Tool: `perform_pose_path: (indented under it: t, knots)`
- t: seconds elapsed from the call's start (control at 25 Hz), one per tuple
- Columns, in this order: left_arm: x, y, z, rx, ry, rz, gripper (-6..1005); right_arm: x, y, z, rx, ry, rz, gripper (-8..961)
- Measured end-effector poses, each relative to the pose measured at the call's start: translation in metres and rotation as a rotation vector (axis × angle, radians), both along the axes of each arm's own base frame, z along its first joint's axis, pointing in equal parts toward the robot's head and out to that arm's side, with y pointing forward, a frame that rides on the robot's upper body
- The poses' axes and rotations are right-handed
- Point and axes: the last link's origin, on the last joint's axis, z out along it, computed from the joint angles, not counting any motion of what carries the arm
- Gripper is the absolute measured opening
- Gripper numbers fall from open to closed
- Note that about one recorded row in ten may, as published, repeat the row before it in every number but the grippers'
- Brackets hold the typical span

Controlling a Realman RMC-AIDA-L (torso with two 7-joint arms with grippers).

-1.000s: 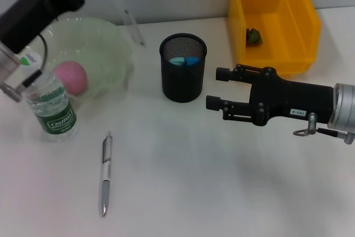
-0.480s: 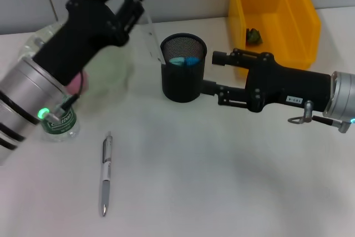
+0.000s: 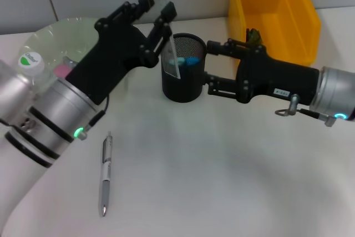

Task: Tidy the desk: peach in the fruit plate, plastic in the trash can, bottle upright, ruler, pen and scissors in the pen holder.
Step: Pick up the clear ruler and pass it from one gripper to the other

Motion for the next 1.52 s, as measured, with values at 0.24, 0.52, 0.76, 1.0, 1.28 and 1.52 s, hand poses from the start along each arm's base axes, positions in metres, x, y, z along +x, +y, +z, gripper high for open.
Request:
perform_pose_path:
  t: [0.24,0.52,0.76,1.0,1.28,1.52]
  knots:
    - [0.003,0.005,-0.010,-0.024,0.026,0.035,400,-0.001,0.002,-0.011,0.025,-0.063,0.037,727]
    - [0.004,0.004,-0.014,-0.011,0.029,0.051,400,-0.004,0.007,-0.023,0.057,-0.077,0.054,727]
    - [0.002,-0.001,-0.014,-0.008,0.028,0.052,401,-0.008,0.011,-0.031,0.090,-0.071,0.031,727]
    - [0.003,-0.003,-0.016,-0.009,0.036,0.045,401,-0.009,0.009,-0.038,0.095,-0.063,0.026,726]
    - [0.005,-0.003,-0.017,-0.009,0.037,0.039,401,-0.011,0.008,-0.045,0.110,-0.056,0.021,724]
    - [0.006,-0.005,-0.020,-0.001,0.040,0.040,402,-0.009,0.008,-0.048,0.111,-0.066,0.012,723]
